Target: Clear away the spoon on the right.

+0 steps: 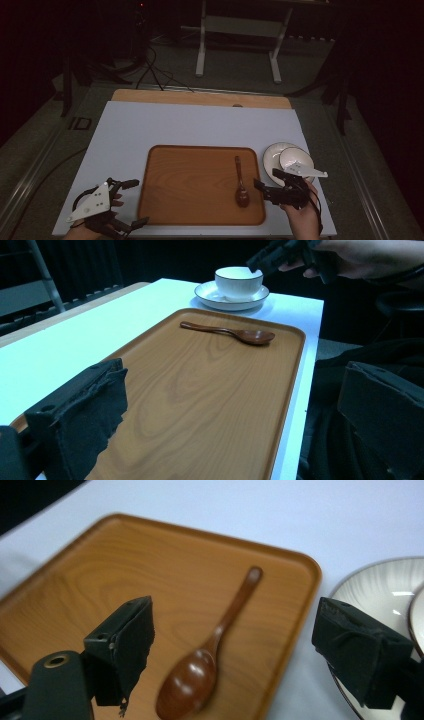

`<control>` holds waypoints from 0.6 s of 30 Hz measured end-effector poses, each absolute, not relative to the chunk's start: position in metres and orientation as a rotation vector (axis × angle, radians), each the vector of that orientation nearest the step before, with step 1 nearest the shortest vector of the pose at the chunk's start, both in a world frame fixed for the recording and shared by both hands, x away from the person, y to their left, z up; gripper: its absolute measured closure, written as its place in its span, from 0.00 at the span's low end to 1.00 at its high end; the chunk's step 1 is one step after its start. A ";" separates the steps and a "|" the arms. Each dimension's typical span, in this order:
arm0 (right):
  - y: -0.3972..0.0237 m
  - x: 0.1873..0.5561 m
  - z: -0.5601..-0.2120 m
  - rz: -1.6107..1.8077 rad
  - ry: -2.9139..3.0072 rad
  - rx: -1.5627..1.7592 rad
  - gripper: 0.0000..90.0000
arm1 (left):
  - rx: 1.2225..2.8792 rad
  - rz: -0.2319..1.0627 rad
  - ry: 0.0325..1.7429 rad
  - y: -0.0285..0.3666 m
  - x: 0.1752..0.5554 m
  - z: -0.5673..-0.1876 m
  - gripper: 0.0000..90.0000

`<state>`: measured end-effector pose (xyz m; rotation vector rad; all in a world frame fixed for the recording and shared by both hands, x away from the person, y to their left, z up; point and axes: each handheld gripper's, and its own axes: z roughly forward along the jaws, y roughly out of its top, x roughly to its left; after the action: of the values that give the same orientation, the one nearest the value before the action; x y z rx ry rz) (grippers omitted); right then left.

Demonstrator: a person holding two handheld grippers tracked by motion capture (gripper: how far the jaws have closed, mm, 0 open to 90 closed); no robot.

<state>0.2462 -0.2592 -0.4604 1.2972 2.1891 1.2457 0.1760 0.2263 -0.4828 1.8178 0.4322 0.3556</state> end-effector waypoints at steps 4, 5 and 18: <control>-0.265 0.242 -0.470 1.237 2.195 1.315 0.19 | 1.818 0.353 0.435 0.226 0.176 -0.483 0.01; -0.266 0.241 -0.471 1.242 2.196 1.314 0.19 | 1.818 0.353 0.434 0.226 0.176 -0.483 0.01; -0.266 0.244 -0.490 1.178 2.238 1.212 0.19 | 1.825 0.339 0.433 0.225 0.176 -0.486 0.01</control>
<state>0.2444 -0.2660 -0.4899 1.2123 2.2381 1.1776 0.1761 0.2248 -0.4859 1.8254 0.4333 0.3393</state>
